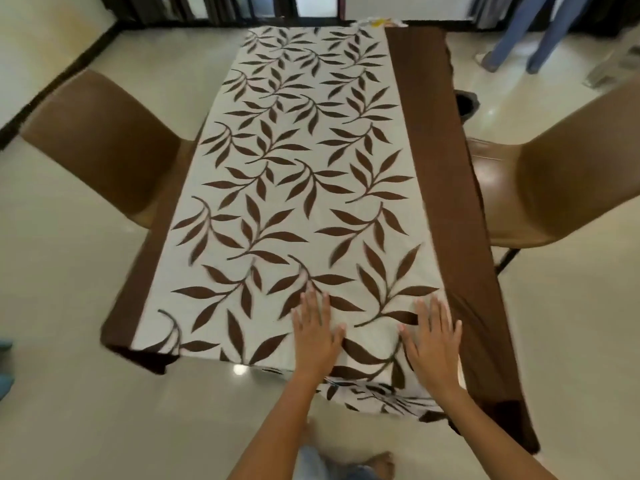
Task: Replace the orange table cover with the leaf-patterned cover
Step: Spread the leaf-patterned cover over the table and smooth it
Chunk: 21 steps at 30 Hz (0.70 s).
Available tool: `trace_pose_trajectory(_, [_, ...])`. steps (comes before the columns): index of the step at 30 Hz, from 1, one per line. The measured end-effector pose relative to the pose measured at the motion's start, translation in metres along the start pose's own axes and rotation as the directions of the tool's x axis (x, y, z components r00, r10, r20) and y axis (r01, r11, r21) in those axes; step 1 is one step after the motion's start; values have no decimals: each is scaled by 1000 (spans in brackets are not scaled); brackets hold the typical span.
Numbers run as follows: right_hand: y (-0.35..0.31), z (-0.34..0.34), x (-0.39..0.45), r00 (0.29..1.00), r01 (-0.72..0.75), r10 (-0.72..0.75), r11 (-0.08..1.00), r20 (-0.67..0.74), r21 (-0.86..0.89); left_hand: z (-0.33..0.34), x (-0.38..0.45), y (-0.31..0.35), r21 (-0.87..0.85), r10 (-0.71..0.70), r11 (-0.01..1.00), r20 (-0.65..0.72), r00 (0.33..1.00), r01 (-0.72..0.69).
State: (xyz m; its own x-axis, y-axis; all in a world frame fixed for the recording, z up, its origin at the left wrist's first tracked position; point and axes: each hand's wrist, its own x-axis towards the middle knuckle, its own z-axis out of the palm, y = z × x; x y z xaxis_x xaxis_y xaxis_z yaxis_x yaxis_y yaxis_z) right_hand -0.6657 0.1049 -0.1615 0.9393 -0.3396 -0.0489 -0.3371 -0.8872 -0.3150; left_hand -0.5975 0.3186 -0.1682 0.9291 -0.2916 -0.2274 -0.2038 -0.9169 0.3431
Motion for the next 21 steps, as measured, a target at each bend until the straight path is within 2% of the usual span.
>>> trace_pose_trajectory(2, [-37, 8, 3, 998, 59, -59, 997, -3, 43, -10, -1, -5, -113, 37, 993, 4, 999, -37])
trace_pose_trajectory(4, [-83, 21, 8, 985, 171, -171, 984, 7, 50, -23, -7, -23, -181, 26, 983, -75, 997, -39])
trace_pose_trajectory(7, [-157, 45, 16, 955, 285, -290, 955, 57, 87, -47, -18, -82, -181, -99, 982, -282, 954, 49])
trace_pose_trajectory(10, [-231, 66, 21, 920, 373, -381, 922, 87, 102, -75, -24, -165, -127, -243, 969, -368, 898, 210])
trace_pose_trajectory(12, [-273, 80, 22, 889, 434, -441, 897, 123, 83, -92, -24, -213, -71, -321, 946, -359, 877, 317])
trace_pose_trajectory(14, [-305, 95, 23, 852, 494, -496, 868, 169, 56, -105, -22, -252, -16, -359, 929, -284, 889, 370])
trace_pose_trajectory(16, [-323, 109, 24, 830, 531, -521, 848, 200, 5, -112, -19, -284, 33, -367, 924, -195, 909, 380])
trace_pose_trajectory(19, [-338, 119, 26, 835, 526, -503, 849, 222, -57, -120, -20, -324, 61, -346, 931, -163, 924, 359])
trace_pose_trajectory(21, [-344, 121, 25, 843, 517, -490, 852, 223, -78, -125, -25, -344, 11, -369, 926, -180, 912, 377])
